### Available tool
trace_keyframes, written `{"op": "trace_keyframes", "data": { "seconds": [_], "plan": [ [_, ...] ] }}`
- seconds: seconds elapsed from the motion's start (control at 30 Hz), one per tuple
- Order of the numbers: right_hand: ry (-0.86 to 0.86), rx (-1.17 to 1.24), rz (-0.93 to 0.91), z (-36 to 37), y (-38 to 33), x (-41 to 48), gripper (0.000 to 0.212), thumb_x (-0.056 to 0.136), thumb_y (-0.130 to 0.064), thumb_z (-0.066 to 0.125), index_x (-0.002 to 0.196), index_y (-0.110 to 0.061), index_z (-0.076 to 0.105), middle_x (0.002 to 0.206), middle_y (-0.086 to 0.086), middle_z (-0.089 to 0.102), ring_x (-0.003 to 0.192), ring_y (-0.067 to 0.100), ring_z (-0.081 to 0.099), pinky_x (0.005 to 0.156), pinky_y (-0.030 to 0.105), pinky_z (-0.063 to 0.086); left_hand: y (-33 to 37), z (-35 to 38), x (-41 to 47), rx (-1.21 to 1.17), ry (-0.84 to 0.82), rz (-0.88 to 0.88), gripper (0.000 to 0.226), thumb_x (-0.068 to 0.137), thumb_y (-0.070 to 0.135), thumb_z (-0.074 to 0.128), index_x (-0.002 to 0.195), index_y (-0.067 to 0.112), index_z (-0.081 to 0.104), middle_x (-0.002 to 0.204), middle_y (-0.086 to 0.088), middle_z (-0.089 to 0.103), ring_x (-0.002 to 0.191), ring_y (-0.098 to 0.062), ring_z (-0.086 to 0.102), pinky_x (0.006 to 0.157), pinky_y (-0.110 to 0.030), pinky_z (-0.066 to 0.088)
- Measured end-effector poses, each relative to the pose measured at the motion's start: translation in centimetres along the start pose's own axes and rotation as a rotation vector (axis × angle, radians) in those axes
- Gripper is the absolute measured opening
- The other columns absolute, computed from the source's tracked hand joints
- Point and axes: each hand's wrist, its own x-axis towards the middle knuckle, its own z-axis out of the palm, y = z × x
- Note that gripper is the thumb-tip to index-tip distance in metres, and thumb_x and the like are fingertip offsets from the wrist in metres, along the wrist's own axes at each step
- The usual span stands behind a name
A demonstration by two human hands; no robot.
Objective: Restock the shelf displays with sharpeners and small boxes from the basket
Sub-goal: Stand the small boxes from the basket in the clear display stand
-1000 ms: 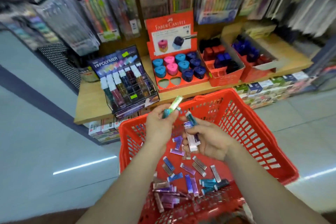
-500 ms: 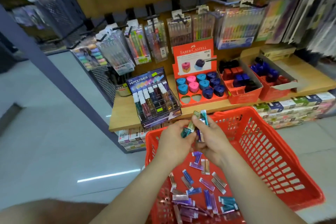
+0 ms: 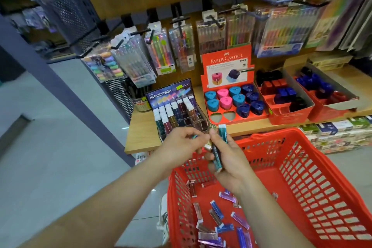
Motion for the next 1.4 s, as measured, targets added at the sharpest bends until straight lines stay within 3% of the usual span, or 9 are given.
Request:
{"op": "trace_keyframes", "data": {
  "seconds": [0.07, 0.2, 0.33, 0.4, 0.57, 0.77, 1.0, 1.17, 1.4],
  "plan": [
    [-0.03, -0.026, 0.007, 0.0, 0.0, 0.8, 0.015, 0.09, -0.03, 0.063, 0.102, -0.021, 0.062, 0.072, -0.002, 0.063, 0.043, 0.007, 0.042, 0.033, 0.016, 0.03, 0.5, -1.2, 0.7, -0.02, -0.1, -0.06, 0.016, 0.084, 0.037, 0.071, 0.086, 0.021, 0.072, 0.076, -0.013, 0.069, 0.064, -0.021, 0.059, 0.065, -0.031, 0.045],
    [-0.065, -0.138, -0.013, -0.1, -0.1, 2.5, 0.013, 0.089, -0.034, 0.063, 0.096, -0.023, 0.061, 0.065, 0.0, 0.054, 0.042, 0.008, 0.039, 0.035, 0.017, 0.026, 0.8, -3.4, 2.7, 0.107, -0.12, -0.052, 0.011, 0.085, 0.024, 0.072, 0.085, 0.014, 0.07, 0.051, 0.006, 0.051, 0.04, -0.005, 0.038, 0.041, -0.015, 0.029],
    [-0.049, -0.263, -0.074, -0.1, -0.6, 4.7, 0.011, 0.089, -0.019, 0.067, 0.092, -0.025, 0.059, 0.069, 0.0, 0.057, 0.043, 0.01, 0.038, 0.04, 0.021, 0.023, 0.7, -6.0, 4.5, 0.332, -0.16, 0.032, 0.007, 0.088, 0.023, 0.069, 0.09, 0.019, 0.074, 0.064, 0.006, 0.058, 0.055, -0.006, 0.045, 0.053, -0.019, 0.036],
    [-0.032, -0.286, -0.066, 0.1, -0.7, 5.8, 0.014, 0.09, -0.013, 0.066, 0.091, -0.025, 0.059, 0.071, 0.001, 0.064, 0.041, 0.01, 0.039, 0.042, 0.021, 0.022, 0.7, -7.1, 5.6, 0.342, -0.122, 0.042, 0.009, 0.088, 0.022, 0.068, 0.095, 0.022, 0.074, 0.065, 0.008, 0.058, 0.049, 0.0, 0.045, 0.047, -0.012, 0.034],
    [-0.061, 0.209, 0.17, -1.2, -1.0, 7.9, 0.018, 0.084, -0.008, 0.058, 0.096, -0.021, 0.056, 0.085, 0.01, 0.066, 0.044, 0.01, 0.045, 0.037, 0.018, 0.029, 0.7, -10.9, 9.8, 0.625, 0.264, 0.106, 0.026, 0.071, 0.033, 0.083, 0.092, 0.024, 0.069, 0.087, 0.001, 0.066, 0.069, -0.011, 0.056, 0.063, -0.026, 0.041],
    [-0.188, 0.418, 0.228, -3.6, -0.5, 8.7, 0.068, 0.044, 0.007, 0.085, 0.103, -0.022, 0.067, 0.096, 0.015, 0.065, 0.06, 0.018, 0.057, 0.05, 0.031, 0.044, 0.1, -11.4, 13.4, 1.112, 0.2, 0.21, 0.034, 0.08, 0.031, 0.075, 0.111, 0.018, 0.067, 0.109, -0.001, 0.067, 0.098, -0.021, 0.059, 0.084, -0.033, 0.048],
    [-0.18, 0.349, 0.23, -2.6, -0.7, 8.4, 0.049, 0.08, 0.008, 0.047, 0.12, -0.017, 0.062, 0.1, 0.022, 0.069, 0.063, 0.021, 0.061, 0.058, 0.036, 0.057, -0.3, -9.6, 14.1, 1.394, 0.122, 0.305, 0.027, 0.088, 0.023, 0.066, 0.113, 0.014, 0.063, 0.107, -0.007, 0.068, 0.102, -0.027, 0.061, 0.085, -0.038, 0.05],
    [-0.184, 0.28, 0.19, -1.8, -1.0, 7.6, 0.053, 0.08, 0.01, 0.047, 0.127, -0.013, 0.057, 0.111, 0.032, 0.066, 0.087, 0.032, 0.073, 0.064, 0.036, 0.061, -0.8, -8.4, 14.3, 1.549, 0.106, 0.346, 0.022, 0.09, 0.021, 0.062, 0.11, 0.013, 0.057, 0.101, -0.009, 0.065, 0.097, -0.03, 0.061, 0.076, -0.038, 0.047],
    [-0.12, 0.183, 0.147, -1.5, -0.9, 7.3, 0.05, 0.078, -0.001, 0.056, 0.127, -0.015, 0.056, 0.101, 0.022, 0.072, 0.075, 0.026, 0.073, 0.054, 0.03, 0.058, -1.2, -8.5, 14.4, 1.524, 0.134, 0.324, 0.03, 0.088, 0.026, 0.065, 0.113, 0.015, 0.053, 0.1, -0.009, 0.065, 0.093, -0.031, 0.061, 0.073, -0.038, 0.049]
  ]
}}
